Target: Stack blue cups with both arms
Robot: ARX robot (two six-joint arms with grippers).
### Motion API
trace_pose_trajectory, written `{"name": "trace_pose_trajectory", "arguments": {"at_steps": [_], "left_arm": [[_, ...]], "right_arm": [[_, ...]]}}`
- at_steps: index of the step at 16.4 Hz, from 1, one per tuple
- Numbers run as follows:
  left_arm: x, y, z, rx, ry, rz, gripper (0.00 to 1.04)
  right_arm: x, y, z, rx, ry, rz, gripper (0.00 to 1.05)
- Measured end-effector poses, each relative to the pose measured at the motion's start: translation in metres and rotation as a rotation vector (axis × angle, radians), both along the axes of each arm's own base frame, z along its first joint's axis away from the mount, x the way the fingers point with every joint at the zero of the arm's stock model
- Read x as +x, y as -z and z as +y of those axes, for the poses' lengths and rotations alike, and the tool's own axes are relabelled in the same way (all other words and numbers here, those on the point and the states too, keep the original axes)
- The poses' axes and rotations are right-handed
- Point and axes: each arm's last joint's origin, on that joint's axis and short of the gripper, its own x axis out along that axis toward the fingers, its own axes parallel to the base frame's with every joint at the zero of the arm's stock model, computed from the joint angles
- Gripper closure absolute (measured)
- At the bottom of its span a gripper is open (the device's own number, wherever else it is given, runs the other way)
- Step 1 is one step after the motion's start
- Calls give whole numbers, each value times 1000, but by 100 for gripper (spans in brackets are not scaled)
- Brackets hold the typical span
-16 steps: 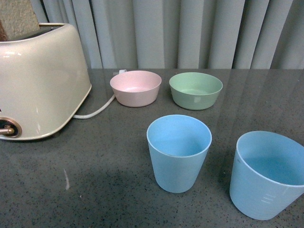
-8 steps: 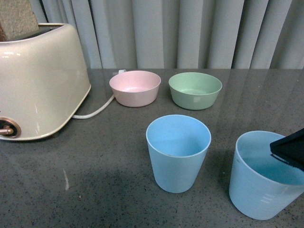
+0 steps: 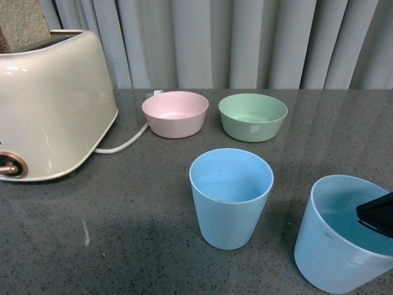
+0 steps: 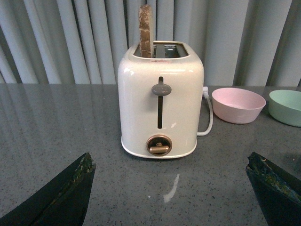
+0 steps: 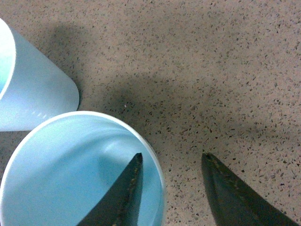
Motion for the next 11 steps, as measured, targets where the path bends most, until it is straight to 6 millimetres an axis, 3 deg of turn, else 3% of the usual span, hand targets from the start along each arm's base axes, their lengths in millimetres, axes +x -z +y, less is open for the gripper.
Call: {"name": "trace_pose_trajectory", "arguments": {"at_steps": [4,7,11], "left_arm": [[0,0,0,0,0,0,7],[0,0,0,0,0,0,7],[0,0,0,0,0,0,7]], "right_arm": [[-3,-14,-3,24,5,-18,103],[0,-34,-16,46,53,-65,103],[10,-80,-19,72,50,-184,103]]}}
